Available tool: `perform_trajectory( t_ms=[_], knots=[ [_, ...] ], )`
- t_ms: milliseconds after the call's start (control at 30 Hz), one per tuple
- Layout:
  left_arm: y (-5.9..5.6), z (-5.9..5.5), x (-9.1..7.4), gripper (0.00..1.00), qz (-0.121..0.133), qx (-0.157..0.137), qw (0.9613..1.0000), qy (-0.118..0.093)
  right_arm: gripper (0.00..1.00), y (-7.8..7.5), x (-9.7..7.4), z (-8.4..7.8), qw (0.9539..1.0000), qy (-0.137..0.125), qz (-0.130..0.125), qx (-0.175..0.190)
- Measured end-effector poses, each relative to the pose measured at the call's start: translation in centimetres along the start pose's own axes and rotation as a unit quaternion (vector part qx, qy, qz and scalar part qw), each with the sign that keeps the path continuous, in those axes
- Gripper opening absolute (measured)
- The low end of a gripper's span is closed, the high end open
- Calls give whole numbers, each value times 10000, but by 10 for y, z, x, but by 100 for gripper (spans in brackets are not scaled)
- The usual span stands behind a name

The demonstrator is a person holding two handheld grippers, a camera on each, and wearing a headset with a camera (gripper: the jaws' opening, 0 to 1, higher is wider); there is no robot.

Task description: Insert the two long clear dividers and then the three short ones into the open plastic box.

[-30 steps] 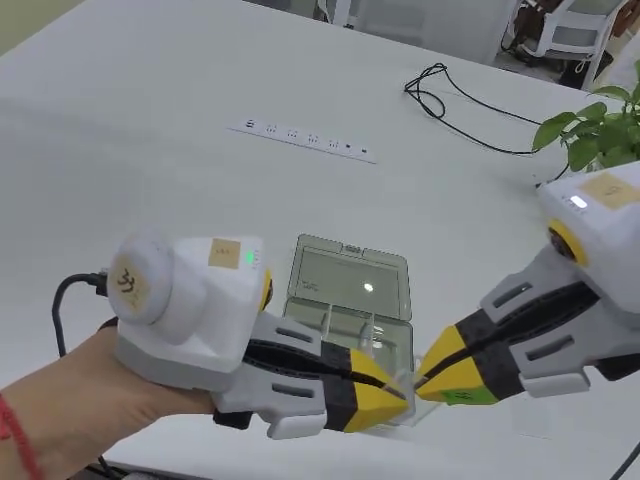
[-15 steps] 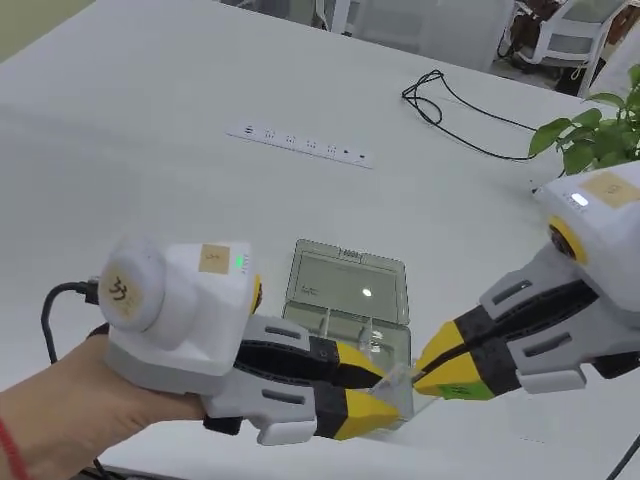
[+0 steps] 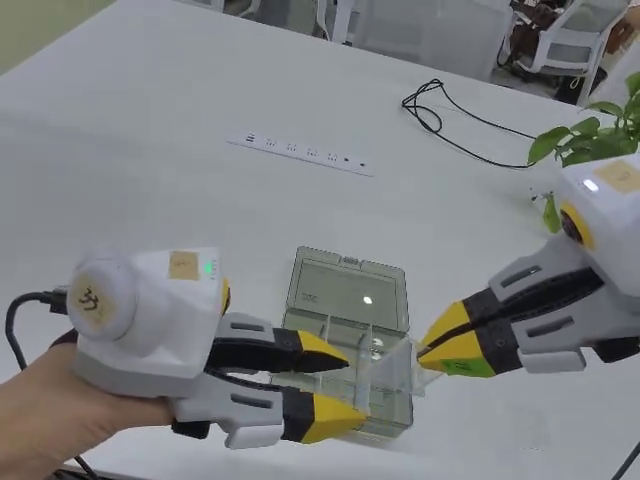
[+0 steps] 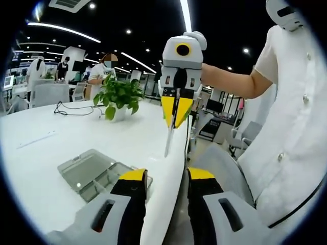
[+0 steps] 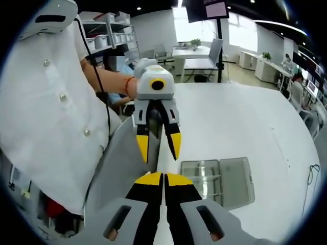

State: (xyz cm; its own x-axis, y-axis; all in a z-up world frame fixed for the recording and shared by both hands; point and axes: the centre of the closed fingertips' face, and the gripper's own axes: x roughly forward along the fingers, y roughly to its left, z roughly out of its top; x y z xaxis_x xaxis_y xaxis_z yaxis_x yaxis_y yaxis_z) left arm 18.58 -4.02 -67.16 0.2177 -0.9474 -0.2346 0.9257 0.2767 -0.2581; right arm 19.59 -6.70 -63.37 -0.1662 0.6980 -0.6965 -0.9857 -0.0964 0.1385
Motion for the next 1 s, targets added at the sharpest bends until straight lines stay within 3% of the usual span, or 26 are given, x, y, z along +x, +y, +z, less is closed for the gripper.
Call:
perform_trajectory(
  t_ms=[267, 567, 700, 1000],
  knots=[
    [13, -7, -10, 38, 239, 20, 9997, 63, 3, -22, -1, -5, 9995, 86, -300, 30],
    [32, -17, -20, 58, 601, -82, 9981, 58, 3, -45, 9, -12, 9988, 105, -477, 84],
    [38, -24, -23, 65, 725, -123, 9972, 113, 3, -58, 16, -18, 9984, 92, -547, 135],
    [50, -39, -29, 79, 921, -216, 9952, 268, 3, -74, 43, -29, 9982, 45, -552, 226]
  ],
)
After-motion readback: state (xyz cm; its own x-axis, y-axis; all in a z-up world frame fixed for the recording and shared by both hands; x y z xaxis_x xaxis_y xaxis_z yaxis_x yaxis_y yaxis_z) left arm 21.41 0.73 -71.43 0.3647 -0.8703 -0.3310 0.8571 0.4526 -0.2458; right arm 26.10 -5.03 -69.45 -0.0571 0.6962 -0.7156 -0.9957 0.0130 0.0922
